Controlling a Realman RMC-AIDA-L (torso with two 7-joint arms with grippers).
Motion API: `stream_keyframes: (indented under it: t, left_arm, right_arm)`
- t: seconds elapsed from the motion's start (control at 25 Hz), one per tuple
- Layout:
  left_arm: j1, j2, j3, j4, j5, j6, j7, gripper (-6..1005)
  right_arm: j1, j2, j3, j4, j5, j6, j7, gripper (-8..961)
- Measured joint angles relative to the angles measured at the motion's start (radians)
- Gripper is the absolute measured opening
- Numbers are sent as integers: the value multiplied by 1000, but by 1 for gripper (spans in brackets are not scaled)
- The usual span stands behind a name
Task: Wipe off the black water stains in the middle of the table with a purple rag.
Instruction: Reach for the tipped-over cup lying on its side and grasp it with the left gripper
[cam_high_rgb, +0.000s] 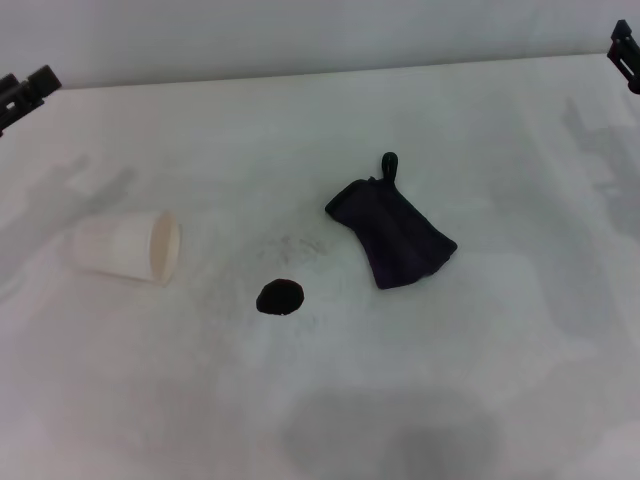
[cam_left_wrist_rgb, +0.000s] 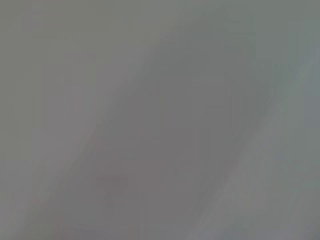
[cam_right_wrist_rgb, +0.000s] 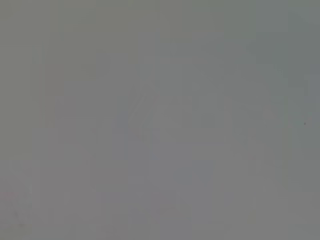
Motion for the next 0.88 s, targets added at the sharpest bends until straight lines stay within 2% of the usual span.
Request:
stream_keyframes:
  t: [0.12, 0.16, 0.2, 0.24, 0.4, 0.44, 0.48, 0.52, 0.68, 0.88]
  left_arm:
    - [-95, -32, 145, -244, 63, 6, -189, 887]
    - [-123, -42, 157, -307, 104, 12, -216, 887]
    - [-179, -54, 160, -404, 175, 33, -234, 887]
    - [-209, -52, 160, -430, 213, 53, -233, 887]
    - [-252, -43, 160, -447, 279, 86, -198, 888]
    - [-303, -31, 160, -455, 384, 111, -111, 888]
    - [-312, -30, 161, -458, 409, 114, -94, 887]
    - [-351, -26, 160, -470, 502, 130, -26, 887]
    - [-398, -28, 160, -495, 607, 176, 96, 885]
    - [-443, -53, 159, -598, 681, 204, 228, 883]
  right_arm:
    - [6, 3, 0, 2, 0, 1, 0, 838]
    - [9, 3, 0, 5, 0, 1, 0, 838]
    - [12, 4, -1, 9, 0, -1, 1, 838]
    - [13, 4, -1, 9, 0, -2, 1, 837]
    - [14, 6, -1, 10, 0, -4, 2, 836]
    - [15, 7, -1, 11, 0, -5, 2, 835]
    - [15, 7, -1, 13, 0, -5, 2, 835]
    - [16, 8, -1, 16, 0, -5, 7, 835]
    - [19, 8, 4, 24, 0, -9, 37, 833]
    - [21, 7, 10, 24, 6, -24, 51, 831]
